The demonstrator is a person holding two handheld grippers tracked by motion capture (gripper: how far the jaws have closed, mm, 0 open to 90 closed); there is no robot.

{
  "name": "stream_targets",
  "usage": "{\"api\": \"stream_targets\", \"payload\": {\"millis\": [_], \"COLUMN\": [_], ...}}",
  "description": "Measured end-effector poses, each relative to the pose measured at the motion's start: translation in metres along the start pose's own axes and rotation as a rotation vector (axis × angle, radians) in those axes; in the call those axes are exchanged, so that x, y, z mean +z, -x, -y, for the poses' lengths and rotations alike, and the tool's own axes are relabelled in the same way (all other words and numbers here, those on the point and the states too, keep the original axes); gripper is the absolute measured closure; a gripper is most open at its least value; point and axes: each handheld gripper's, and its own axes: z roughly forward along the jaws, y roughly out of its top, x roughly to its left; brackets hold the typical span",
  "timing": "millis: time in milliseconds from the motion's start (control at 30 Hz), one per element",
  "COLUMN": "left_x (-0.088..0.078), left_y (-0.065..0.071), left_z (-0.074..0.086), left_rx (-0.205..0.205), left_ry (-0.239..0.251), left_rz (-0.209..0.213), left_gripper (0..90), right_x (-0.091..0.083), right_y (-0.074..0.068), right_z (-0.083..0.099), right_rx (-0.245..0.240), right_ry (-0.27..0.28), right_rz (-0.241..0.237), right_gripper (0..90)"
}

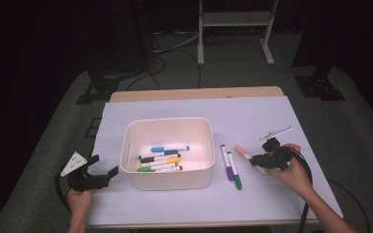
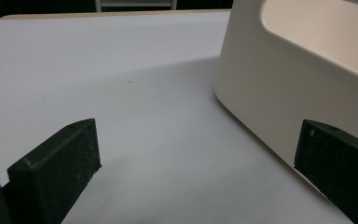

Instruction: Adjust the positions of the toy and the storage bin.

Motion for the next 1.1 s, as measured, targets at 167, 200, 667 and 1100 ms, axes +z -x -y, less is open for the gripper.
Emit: {"api": "stream_targets", "payload": {"millis": [167,200,667,1100], "left_x": [0.0,0.0,0.0,0.0], "left_y": [0.0,0.0,0.0,0.0], "left_z": [0.0,0.0,0.0,0.0], "left_rx": [-0.001,0.0,-0.002,-0.002], "left_ry": [0.0,0.0,-0.001,-0.001], "left_rz": [0.0,0.0,-0.001,0.0], "left_gripper": [0.0,0.0,0.0,0.0], "right_x": [-0.01,-0.012,-0.064,-0.1], "right_y": [-0.005,-0.006,-0.03,-0.07], "right_z": [-0.001,-0.002,-0.022,-0.06], "right_rx": [-0.002,-0.002,-0.03,-0.137], "right_ry": [0.012,0.017,0.102,0.134], "right_rz": [-0.033,-0.035,-0.121,-0.18], "right_gripper": [75.9,75.9,75.9,76.0]}}
